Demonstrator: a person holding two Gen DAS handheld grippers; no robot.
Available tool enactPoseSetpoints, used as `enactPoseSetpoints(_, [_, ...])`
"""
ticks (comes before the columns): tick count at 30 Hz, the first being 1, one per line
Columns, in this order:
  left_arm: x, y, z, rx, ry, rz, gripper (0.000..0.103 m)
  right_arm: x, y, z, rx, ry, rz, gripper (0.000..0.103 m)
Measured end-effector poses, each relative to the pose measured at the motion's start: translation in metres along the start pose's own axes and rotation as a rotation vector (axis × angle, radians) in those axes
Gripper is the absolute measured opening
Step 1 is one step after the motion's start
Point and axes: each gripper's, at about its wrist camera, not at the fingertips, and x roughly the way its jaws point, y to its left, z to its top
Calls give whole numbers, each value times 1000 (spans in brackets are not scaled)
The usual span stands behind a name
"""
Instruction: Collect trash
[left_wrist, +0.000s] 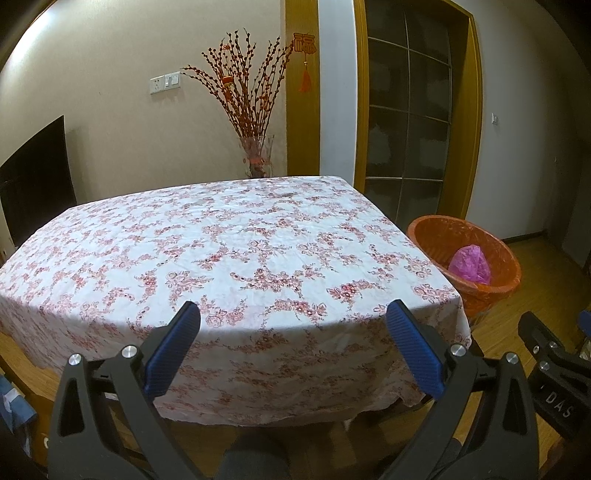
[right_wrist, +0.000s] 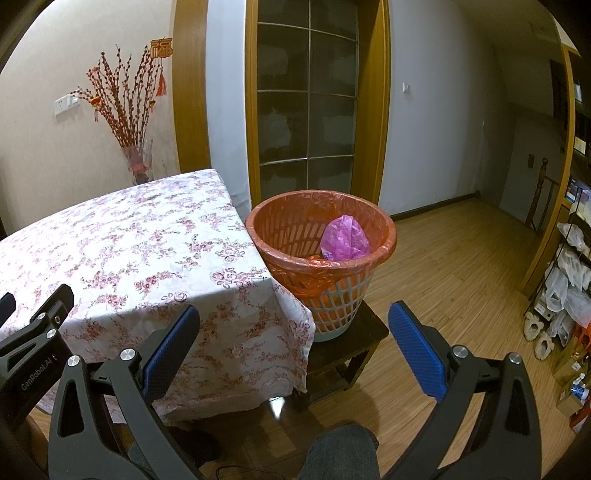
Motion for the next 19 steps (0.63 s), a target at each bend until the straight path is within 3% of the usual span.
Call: enactPoseSetpoints(19, [0, 0, -1, 11, -11, -1, 99, 3, -3, 1, -1, 2, 3, 101])
